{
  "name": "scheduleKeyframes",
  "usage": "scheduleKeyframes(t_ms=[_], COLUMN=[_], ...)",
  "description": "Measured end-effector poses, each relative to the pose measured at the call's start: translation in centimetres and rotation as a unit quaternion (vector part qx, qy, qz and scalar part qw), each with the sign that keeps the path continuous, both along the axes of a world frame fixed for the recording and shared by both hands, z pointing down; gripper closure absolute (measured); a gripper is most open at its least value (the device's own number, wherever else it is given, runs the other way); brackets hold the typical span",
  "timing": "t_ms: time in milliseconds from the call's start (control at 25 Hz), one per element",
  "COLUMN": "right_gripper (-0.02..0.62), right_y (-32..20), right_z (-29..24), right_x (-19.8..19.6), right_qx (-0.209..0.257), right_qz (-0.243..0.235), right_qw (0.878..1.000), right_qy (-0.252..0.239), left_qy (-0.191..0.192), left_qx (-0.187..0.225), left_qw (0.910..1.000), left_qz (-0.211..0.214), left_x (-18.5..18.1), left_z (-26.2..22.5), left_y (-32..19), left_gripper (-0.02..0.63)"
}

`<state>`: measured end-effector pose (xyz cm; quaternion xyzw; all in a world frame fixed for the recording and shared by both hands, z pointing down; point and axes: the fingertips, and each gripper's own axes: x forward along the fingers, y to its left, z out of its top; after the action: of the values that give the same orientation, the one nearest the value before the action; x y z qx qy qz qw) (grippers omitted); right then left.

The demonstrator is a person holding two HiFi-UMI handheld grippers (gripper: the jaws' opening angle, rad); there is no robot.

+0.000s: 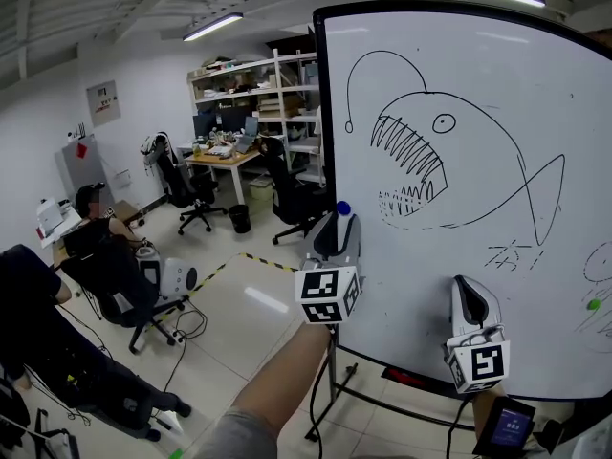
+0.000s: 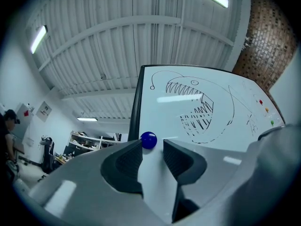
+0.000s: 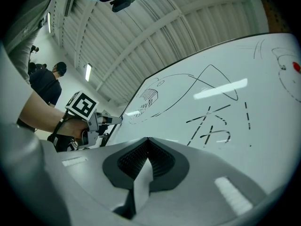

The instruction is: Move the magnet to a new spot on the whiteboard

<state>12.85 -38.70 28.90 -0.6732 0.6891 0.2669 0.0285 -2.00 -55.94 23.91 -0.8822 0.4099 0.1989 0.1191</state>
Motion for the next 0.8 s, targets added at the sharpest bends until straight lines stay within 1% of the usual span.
scheduleKeyframes(t_ms=[80,160,200,280,320,520,800], right_gripper=[0.588,0.588,0.588,0.588,0.588,0.588,0.588], right_y=[0.5,1.1,1.5,2.5,3.1,6.3,11.8], right_z=[0.1,0.2,0.3,0.5,0.6,1.0,1.4], right_x=[0.5,1.1,1.6,2.5,3.0,6.0,11.3], right_qx=[0.0,-0.001,-0.001,-0.002,-0.003,-0.004,-0.005], right_qz=[0.003,0.009,0.013,0.021,0.026,0.049,0.084], right_qw=[1.0,1.0,1.0,1.0,1.0,0.999,0.996], right_qy=[-0.002,-0.007,-0.009,-0.013,-0.015,-0.022,-0.025], left_qy=[-0.003,-0.009,-0.015,-0.028,-0.034,-0.052,-0.061], left_qx=[-0.001,0.002,0.006,0.018,0.023,0.037,0.027], left_qw=[1.0,1.0,0.9999,0.9995,0.9992,0.9973,0.9937], left_qz=[0.0,-0.001,-0.002,-0.003,-0.001,0.038,0.09], left_x=[0.4,1.2,1.7,2.9,3.6,8.3,15.4], left_z=[0.5,0.8,1.0,1.4,1.5,2.1,4.1], left_y=[0.7,1.7,2.3,3.8,4.7,9.7,16.3], left_gripper=[0.482,0.5,0.516,0.592,0.6,0.601,0.602])
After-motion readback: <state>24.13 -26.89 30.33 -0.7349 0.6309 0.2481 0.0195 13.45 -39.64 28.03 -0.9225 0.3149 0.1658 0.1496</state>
